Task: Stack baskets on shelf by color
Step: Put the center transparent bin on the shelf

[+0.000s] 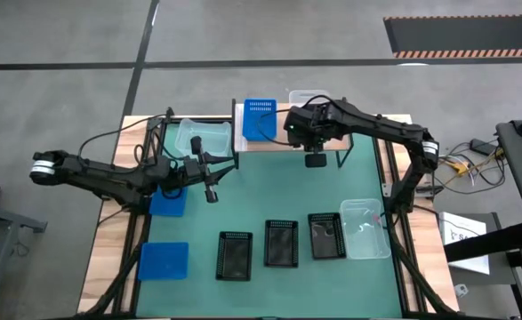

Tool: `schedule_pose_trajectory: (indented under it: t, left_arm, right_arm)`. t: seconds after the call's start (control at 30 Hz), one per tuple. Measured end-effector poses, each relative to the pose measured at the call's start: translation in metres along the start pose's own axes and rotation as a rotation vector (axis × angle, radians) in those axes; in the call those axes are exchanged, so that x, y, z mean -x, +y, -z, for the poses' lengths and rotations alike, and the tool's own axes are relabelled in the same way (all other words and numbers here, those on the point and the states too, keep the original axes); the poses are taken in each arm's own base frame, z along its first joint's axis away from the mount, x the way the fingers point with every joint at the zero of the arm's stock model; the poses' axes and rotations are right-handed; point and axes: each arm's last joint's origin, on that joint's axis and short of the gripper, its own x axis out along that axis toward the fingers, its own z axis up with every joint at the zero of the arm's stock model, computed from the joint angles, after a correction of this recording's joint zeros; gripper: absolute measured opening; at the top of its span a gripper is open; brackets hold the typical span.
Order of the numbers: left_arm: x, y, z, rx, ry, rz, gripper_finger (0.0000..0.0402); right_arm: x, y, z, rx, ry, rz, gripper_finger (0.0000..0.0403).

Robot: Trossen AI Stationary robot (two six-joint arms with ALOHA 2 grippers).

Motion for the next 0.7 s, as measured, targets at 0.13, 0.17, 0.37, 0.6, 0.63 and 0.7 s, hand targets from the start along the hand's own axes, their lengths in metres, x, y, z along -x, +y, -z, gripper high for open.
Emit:
schedule_pose_trajectory:
  t: [0.13, 0.17, 0.37, 0.6, 0.63, 0.7]
  left_arm:
    - [0.000, 0.000, 0.000, -0.001, 0.001, 0.000, 0.0080]
    - [0.000, 0.000, 0.000, -0.001, 0.001, 0.000, 0.0080]
    - [0.000, 0.000, 0.000, -0.001, 0.000, 0.000, 0.0080]
    - [0.000, 0.000, 0.000, -0.001, 0.001, 0.000, 0.0080]
    - [0.000, 0.000, 0.000, -0.001, 0.001, 0.000, 0.0080]
    - [0.000, 0.000, 0.000, -0.001, 0.001, 0.000, 0.0080]
  right_arm:
    - [0.008, -0.001, 0.004, -0.026, -0.018, 0.008, 0.0122]
    - [0.011, -0.001, 0.006, -0.035, -0.027, 0.011, 0.0122]
    - [0.032, -0.002, 0.018, -0.097, -0.084, 0.031, 0.0123]
    - [0.054, -0.011, 0.033, -0.345, -0.173, 0.084, 0.0102]
    - [0.055, -0.013, 0.036, -0.388, -0.159, 0.116, 0.0094]
    - [0.056, -0.019, 0.045, -0.467, -0.105, 0.194, 0.0073]
